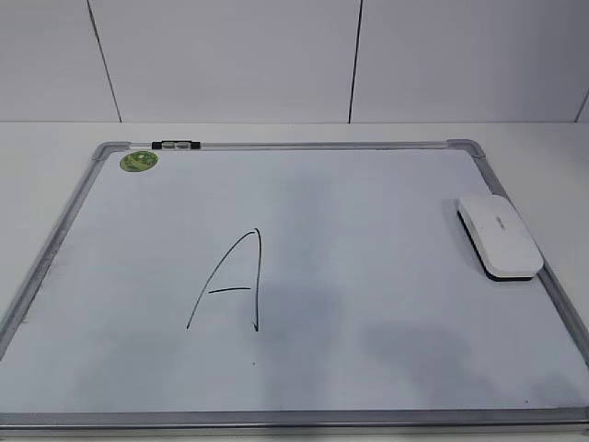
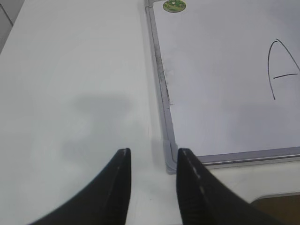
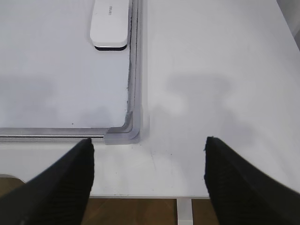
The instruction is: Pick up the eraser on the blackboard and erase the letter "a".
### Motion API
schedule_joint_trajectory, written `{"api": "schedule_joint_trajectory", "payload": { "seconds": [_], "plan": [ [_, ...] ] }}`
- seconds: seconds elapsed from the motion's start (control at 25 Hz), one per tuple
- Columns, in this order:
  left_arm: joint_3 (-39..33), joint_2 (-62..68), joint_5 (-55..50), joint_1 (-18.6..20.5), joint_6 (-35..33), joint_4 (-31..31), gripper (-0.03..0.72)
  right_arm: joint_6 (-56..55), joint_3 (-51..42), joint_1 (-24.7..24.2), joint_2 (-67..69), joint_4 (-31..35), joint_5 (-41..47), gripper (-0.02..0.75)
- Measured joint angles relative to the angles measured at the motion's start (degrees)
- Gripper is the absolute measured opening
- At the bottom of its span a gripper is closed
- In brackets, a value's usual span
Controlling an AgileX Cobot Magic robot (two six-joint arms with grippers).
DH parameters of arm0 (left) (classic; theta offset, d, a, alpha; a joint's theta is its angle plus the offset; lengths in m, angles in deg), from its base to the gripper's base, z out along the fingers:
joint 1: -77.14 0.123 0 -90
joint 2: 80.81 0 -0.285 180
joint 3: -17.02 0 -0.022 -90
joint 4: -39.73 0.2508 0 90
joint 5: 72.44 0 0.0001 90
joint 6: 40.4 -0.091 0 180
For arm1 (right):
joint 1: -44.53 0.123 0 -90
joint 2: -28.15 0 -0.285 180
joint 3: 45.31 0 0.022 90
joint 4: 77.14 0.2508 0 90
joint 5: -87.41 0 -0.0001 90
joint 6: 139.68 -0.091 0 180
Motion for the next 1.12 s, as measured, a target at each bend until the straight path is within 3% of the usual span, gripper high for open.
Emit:
{"api": "schedule_joint_trajectory", "payload": {
  "seconds": [1.12],
  "plan": [
    [0.00,-5.75,-0.18,0.00,0.00,-0.82,0.236,0.11,-0.04,0.00,-4.38,-0.21,-0.38,0.571]
  ]
}}
